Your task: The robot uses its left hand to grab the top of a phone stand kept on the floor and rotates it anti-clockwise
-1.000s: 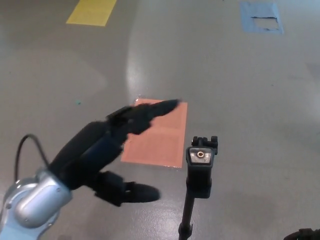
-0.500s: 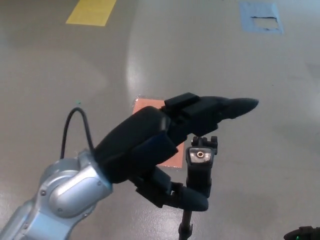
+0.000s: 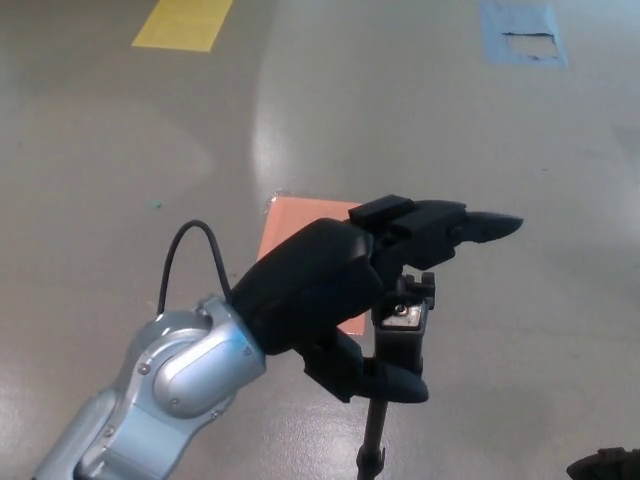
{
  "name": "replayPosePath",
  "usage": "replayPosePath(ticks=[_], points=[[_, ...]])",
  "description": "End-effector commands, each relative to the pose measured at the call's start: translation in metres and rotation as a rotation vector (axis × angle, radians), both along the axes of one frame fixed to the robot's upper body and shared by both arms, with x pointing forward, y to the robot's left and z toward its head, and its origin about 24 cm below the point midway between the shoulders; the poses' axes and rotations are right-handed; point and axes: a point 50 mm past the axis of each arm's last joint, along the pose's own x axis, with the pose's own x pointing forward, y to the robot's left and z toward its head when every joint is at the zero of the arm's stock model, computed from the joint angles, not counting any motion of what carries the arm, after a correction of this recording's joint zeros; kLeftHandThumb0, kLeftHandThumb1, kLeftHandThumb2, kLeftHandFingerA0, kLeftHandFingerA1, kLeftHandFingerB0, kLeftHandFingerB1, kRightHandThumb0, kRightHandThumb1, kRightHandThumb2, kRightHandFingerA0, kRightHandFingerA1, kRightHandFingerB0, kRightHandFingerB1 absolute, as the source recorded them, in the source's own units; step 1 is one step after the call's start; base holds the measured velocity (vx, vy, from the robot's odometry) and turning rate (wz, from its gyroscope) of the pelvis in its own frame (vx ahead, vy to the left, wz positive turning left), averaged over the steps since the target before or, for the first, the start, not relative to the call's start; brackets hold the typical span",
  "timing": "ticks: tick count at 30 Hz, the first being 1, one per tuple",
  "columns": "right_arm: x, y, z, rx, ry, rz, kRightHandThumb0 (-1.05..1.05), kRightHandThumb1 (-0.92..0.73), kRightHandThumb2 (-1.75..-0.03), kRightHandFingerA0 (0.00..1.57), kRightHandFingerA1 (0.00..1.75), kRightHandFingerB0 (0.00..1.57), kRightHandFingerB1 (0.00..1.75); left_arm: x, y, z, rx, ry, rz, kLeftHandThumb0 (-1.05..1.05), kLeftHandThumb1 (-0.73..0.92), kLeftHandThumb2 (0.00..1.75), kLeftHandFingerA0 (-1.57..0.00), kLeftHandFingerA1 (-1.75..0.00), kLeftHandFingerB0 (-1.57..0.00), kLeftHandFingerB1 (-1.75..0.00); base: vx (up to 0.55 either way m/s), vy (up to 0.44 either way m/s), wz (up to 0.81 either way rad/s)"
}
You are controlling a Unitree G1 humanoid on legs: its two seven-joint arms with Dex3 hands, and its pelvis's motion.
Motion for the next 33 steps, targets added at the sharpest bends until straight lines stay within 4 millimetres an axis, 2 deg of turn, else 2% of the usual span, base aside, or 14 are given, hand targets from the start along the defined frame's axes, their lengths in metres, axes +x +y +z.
replayPosePath(ticks=[1, 4, 5, 7, 8, 16, 17, 19, 24, 25, 27, 28, 32, 33], points=[[0.000, -0.004, 0.002, -0.011, -0.001, -0.004, -0.48, -0.77, -0.62, 0.57, 0.40, 0.23, 0.31, 0.004, -0.003, -0.002, 0.005, -0.049, 0.021, -0.25, 0.42, 0.55, -0.09, -0.24, -0.27, -0.39, 0.00, 0.000, 0.00], [0.001, -0.003, 0.002, -0.012, 0.003, -0.003, -0.48, -0.77, -0.62, 0.57, 0.40, 0.24, 0.31, 0.006, -0.003, -0.005, 0.025, -0.069, 0.029, -0.16, 0.47, 0.56, -0.08, -0.23, -0.31, -0.40, 0.00, 0.000, 0.00], [0.001, -0.003, 0.002, -0.011, 0.002, -0.003, -0.56, -0.62, -0.85, 0.49, 0.53, 0.19, 0.42, 0.006, -0.004, -0.005, 0.028, -0.073, 0.030, -0.15, 0.48, 0.56, -0.08, -0.23, -0.32, -0.40, 0.00, 0.000, 0.00], [0.001, -0.003, 0.002, -0.011, 0.002, -0.002, -0.56, -0.62, -0.85, 0.49, 0.53, 0.19, 0.42, 0.007, -0.004, -0.005, 0.028, -0.073, 0.031, -0.15, 0.48, 0.56, -0.08, -0.23, -0.32, -0.40, 0.00, 0.000, 0.00], [0.001, -0.003, 0.002, -0.009, 0.000, -0.004, -0.48, -0.76, -0.62, 0.57, 0.41, 0.24, 0.31, 0.007, -0.004, -0.006, 0.028, -0.072, 0.033, -0.16, 0.51, 0.57, -0.09, -0.22, -0.34, -0.41, 0.00, 0.000, 0.00], [0.001, -0.003, 0.002, -0.016, 0.001, -0.003, -0.48, -0.77, -0.62, 0.58, 0.40, 0.24, 0.31, 0.011, -0.003, -0.011, 0.019, -0.057, 0.046, -0.22, 0.53, 0.56, -0.11, -0.26, -0.41, -0.39, 0.00, 0.000, 0.00], [0.002, -0.003, 0.003, -0.013, -0.001, -0.006, -0.56, -0.62, -0.85, 0.51, 0.53, 0.20, 0.42, 0.011, -0.003, -0.011, 0.015, -0.053, 0.049, -0.25, 0.52, 0.56, -0.13, -0.27, -0.42, -0.39, 0.00, 0.000, 0.00], [0.002, -0.003, 0.003, -0.011, -0.005, -0.010, -0.48, -0.76, -0.62, 0.58, 0.41, 0.25, 0.31, 0.012, -0.003, -0.012, 0.002, -0.044, 0.054, -0.36, 0.45, 0.62, -0.14, -0.33, -0.41, -0.44, 0.00, 0.000, 0.00], [0.001, -0.004, 0.003, -0.022, -0.008, -0.001, -0.48, -0.77, -0.62, 0.56, 0.39, 0.24, 0.31, 0.012, -0.002, -0.014, -0.026, -0.032, 0.060, -0.41, 0.44, 0.65, -0.15, -0.35, -0.42, -0.45, 0.00, 0.000, 0.00], [0.001, -0.004, 0.003, -0.030, -0.009, 0.006, -0.37, -0.55, -0.99, 0.46, 0.61, 0.09, 0.45, 0.012, -0.002, -0.014, -0.028, -0.031, 0.061, -0.42, 0.44, 0.65, -0.16, -0.35, -0.43, -0.46, 0.00, 0.000, 0.00], [0.001, -0.004, 0.003, -0.036, -0.010, 0.011, -0.37, -0.55, -0.99, 0.46, 0.61, 0.09, 0.45, 0.012, -0.002, -0.014, -0.030, -0.031, 0.061, -0.42, 0.44, 0.65, -0.16, -0.35, -0.43, -0.46, 0.00, 0.000, 0.00], [0.002, -0.004, 0.004, -0.038, -0.011, 0.014, -0.49, -0.77, -0.62, 0.59, 0.40, 0.23, 0.30, 0.013, -0.001, -0.015, -0.032, -0.023, 0.066, -0.43, 0.44, 0.66, -0.17, -0.36, -0.45, -0.46, 0.00, 0.000, 0.00], [0.002, -0.004, 0.004, -0.037, -0.011, 0.014, -0.48, -0.77, -0.62, 0.57, 0.40, 0.24, 0.30, 0.012, -0.001, -0.015, -0.043, -0.020, 0.063, -0.34, 0.52, 0.56, -0.26, -0.31, -0.53, -0.39, 0.00, 0.000, 0.00], [0.002, -0.004, 0.004, -0.034, -0.010, 0.011, -0.37, -0.55, -0.99, 0.46, 0.61, 0.09, 0.45, 0.012, -0.001, -0.015, -0.048, -0.022, 0.060, -0.33, 0.52, 0.56, -0.30, -0.32, -0.54, -0.39, 0.00, 0.000, 0.00]])
